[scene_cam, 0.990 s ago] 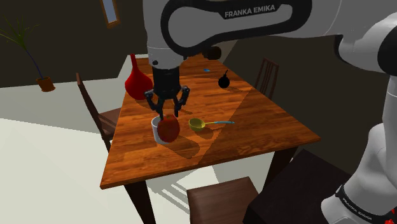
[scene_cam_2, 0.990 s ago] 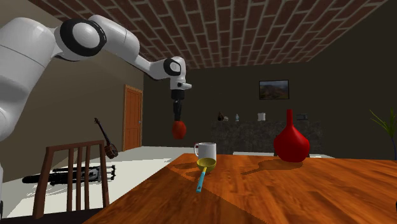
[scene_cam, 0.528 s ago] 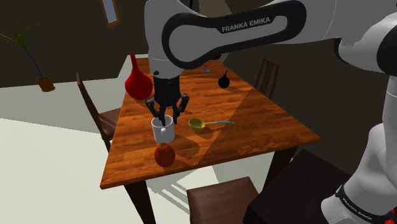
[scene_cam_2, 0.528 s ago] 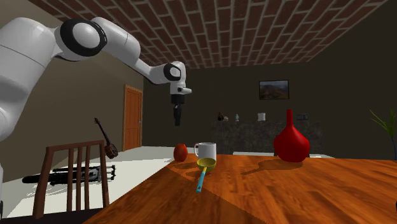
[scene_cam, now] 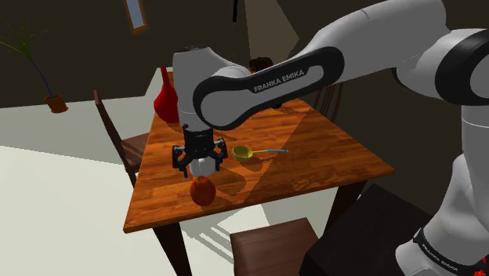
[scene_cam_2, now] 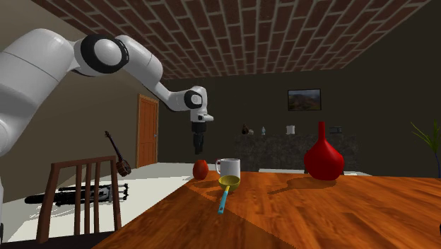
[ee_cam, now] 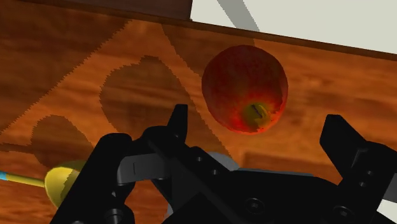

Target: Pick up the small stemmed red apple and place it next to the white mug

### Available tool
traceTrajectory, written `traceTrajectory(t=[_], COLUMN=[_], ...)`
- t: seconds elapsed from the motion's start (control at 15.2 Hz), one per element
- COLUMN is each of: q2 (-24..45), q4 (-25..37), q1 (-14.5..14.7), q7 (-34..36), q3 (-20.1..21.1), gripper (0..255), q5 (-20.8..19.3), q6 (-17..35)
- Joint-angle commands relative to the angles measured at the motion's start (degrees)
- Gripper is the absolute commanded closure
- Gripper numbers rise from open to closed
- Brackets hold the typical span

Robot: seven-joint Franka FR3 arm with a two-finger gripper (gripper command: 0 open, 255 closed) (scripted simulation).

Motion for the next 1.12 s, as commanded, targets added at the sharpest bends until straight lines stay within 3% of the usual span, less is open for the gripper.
traceTrajectory(t=[0.0,0.46,0.92,0.99,1.06], q2=[1.2,3.2,3.2,3.2,3.2], q4=[-0.7,-2.9,-2.8,-2.8,-2.8], q1=[0.3,0.5,0.5,0.5,0.5], q7=[0.6,1.0,1.0,1.0,1.0], q3=[-0.2,-0.5,-0.5,-0.5,-0.5], gripper=[0,0,0,255,255], q5=[-0.4,-1.0,-1.0,-1.0,-1.0], q6=[2.1,6.1,6.1,6.1,6.1])
